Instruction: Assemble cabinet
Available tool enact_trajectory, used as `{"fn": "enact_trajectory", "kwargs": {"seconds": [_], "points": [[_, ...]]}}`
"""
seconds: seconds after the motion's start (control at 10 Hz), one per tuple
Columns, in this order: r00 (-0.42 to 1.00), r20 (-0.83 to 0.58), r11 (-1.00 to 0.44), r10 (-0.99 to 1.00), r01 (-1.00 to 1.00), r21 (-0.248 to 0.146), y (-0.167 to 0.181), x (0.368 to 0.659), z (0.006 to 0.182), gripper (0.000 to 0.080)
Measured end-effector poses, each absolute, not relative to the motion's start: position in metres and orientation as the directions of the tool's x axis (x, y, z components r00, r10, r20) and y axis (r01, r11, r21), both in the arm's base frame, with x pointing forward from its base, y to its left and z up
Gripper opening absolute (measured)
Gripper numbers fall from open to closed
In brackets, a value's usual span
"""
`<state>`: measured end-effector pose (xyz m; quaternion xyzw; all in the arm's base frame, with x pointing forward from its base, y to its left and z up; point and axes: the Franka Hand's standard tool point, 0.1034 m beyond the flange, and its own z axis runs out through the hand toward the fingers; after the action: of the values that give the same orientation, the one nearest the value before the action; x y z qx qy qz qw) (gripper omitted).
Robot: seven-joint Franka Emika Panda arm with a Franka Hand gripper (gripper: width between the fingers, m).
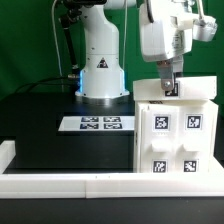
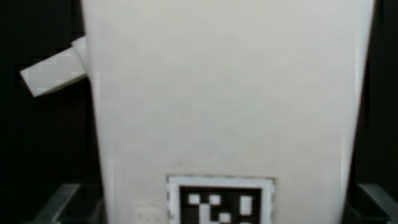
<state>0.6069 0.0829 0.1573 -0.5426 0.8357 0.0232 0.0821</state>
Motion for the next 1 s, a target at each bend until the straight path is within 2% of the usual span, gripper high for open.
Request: {"fn": "enact_trajectory", "kwargs": {"seconds": [0.1, 0.2, 0.3, 0.5, 0.6, 0.8, 0.9, 1.0], "points": [[-0.361, -0.161, 0.374, -0.918, -0.926, -0.054, 0.083, 0.606, 0.158, 0.0633], [-0.327, -0.172, 0.341, -0.929, -0.938, -0.058, 0.084, 0.607, 0.164, 0.0762], [-0.302, -0.18, 0.318, -0.936, -0.945, -0.07, 0.086, 0.608, 0.171, 0.0792], [-0.299, -0.219, 0.324, -0.929, -0.942, -0.086, 0.088, 0.613, 0.184, 0.0797], [-0.318, -0.24, 0.346, -0.917, -0.934, -0.084, 0.089, 0.614, 0.186, 0.0797], [-0.267, -0.229, 0.294, -0.936, -0.952, -0.089, 0.09, 0.613, 0.184, 0.0797], [-0.133, -0.188, 0.15, -0.973, -0.986, -0.078, 0.091, 0.61, 0.183, 0.0797], [0.056, -0.136, -0.041, -0.989, -0.993, -0.11, 0.091, 0.614, 0.185, 0.0797]]}}
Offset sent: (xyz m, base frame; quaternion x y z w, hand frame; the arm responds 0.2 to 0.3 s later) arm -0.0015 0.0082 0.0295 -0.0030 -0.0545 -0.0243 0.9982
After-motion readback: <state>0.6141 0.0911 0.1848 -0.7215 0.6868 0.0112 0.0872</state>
